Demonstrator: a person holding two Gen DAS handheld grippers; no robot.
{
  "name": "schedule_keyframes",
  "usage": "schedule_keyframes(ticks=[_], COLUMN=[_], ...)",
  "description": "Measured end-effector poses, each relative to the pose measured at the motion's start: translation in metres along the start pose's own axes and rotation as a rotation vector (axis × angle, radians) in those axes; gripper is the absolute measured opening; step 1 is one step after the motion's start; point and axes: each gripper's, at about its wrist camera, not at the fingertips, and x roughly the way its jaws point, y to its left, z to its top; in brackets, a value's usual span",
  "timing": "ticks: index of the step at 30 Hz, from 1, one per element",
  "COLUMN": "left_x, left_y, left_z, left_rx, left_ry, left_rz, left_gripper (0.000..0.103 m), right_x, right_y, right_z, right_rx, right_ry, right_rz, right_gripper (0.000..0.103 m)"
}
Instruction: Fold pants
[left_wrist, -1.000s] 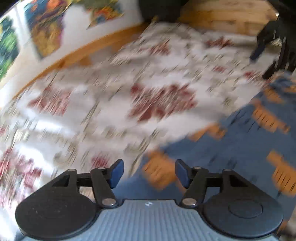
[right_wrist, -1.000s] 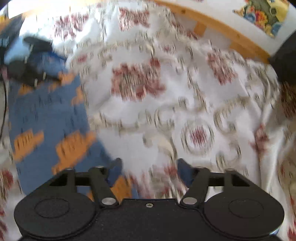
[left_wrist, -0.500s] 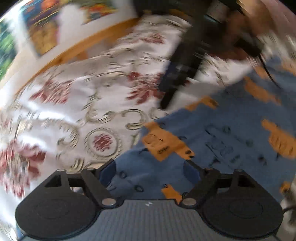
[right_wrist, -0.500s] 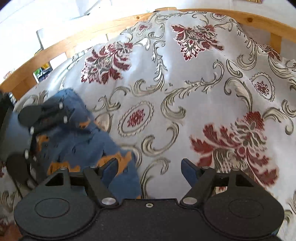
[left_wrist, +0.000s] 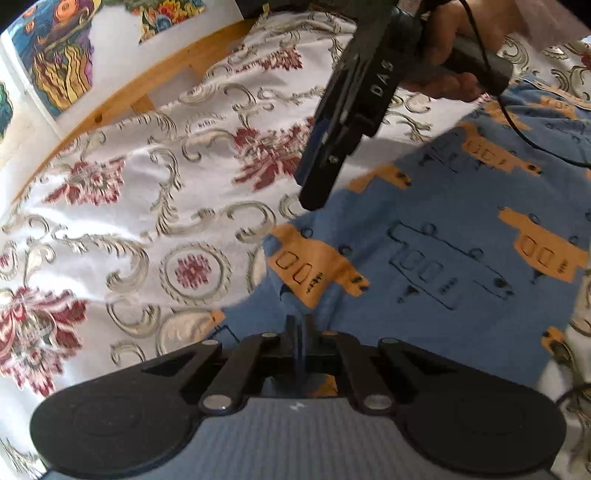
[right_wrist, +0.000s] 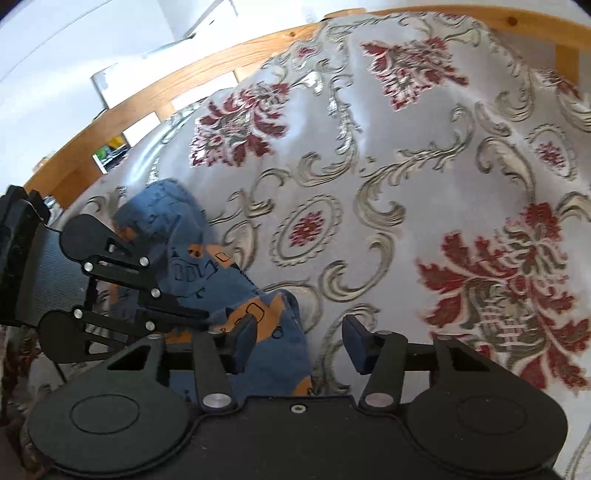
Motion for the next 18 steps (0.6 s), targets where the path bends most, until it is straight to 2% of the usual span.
schedule_keyframes(ticks=[3, 7, 11, 14, 18], left_x=[-0.006, -0.009, -0.009, -0.008, -0.009], left_y=[-0.001, -0.004, -0.005, -0.007, -0.006], left_z=[-0.004, -0.006, -0.006, -0.006, -0.006], left_rx=[-0.025, -0.025, -0.03, -0.019, -0.023], left_ry=[-0.011, -0.024, -0.026, -0.029, -0.032], left_rz=[-0.001, 0.008, 0.012, 0.022, 0.023], left_gripper=[0.001, 0.001, 0.001, 0.001, 0.001], right_x=[0.007, 0.013, 0.017, 0.031, 0.051], right_y=[0.004, 0.014, 0.02, 0.016, -0.001], right_z=[0.001, 0.003, 0.006, 0.012, 0.018], right_rx=[-0.003, -0.02, -0.021, 0.018, 0.164], right_ry=[0.024, 0.065, 0.102, 0.121, 0.127], right_rz=[0.039, 0.097, 0.146, 0.177, 0.229], right_gripper=[0.053, 0.048, 0.048, 0.048, 0.045])
